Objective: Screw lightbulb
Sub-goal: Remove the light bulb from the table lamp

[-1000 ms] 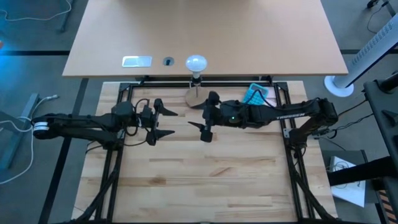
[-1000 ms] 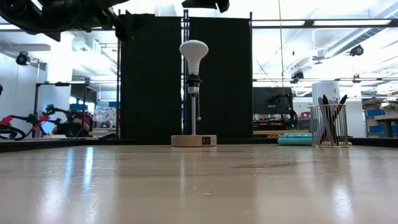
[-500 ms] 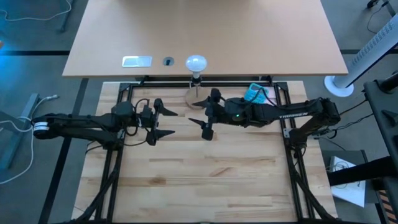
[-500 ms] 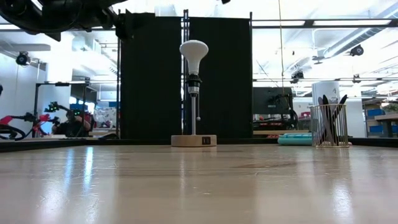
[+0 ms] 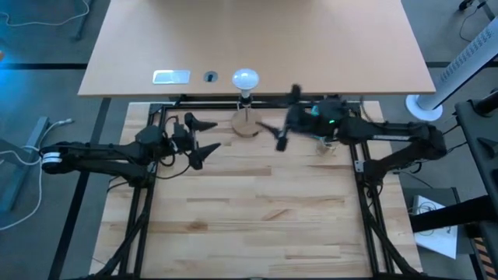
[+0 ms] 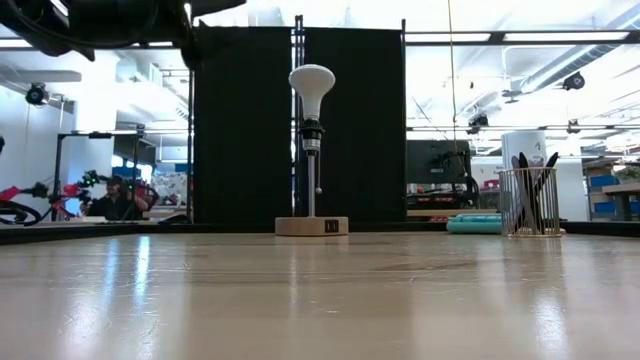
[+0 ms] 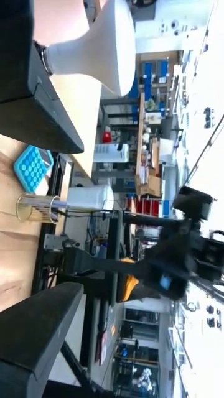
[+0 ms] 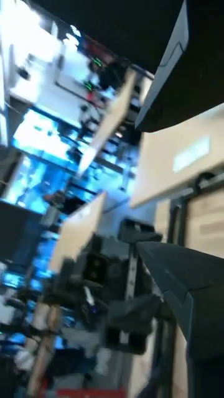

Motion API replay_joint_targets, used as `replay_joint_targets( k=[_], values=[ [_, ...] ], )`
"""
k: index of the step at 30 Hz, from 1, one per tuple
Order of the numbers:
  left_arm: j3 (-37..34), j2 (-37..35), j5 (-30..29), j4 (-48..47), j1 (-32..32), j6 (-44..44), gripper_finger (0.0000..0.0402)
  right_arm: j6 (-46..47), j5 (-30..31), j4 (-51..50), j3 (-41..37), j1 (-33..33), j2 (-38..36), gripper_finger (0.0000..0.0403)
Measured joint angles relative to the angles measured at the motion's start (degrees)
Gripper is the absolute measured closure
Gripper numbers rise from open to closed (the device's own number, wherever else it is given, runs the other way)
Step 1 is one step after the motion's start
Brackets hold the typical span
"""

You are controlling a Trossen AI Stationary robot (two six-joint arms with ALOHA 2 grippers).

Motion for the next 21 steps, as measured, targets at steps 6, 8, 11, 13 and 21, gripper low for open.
replay_joint_targets(
  k=[6, 8, 11, 13, 21],
  values=[
    [0.0, -0.2, -1.8, 0.8, 0.0, 0.4, 0.0056, 6.6, -6.1, 4.0, -13.4, -7.9, -10.2, 0.01],
    [0.0, -0.3, -1.8, 1.3, 0.0, 0.5, 0.0056, 8.8, -7.6, 4.0, -16.2, -10.5, -11.7, 0.0093],
    [0.0, -0.3, -1.8, 1.4, 0.0, 0.0, 0.0056, 12.4, -11.6, 4.0, -18.4, -14.1, -11.9, 0.0083],
    [0.0, -0.3, -1.8, 1.4, 0.0, -0.1, 0.0056, 14.2, -15.9, 3.6, -19.0, -16.4, -10.9, 0.0076],
    [0.0, 0.1, -1.8, 1.6, 0.0, -2.5, 0.0056, 15.1, -29.8, 4.0, -19.0, -24.9, -2.7, 0.0064]
  ],
)
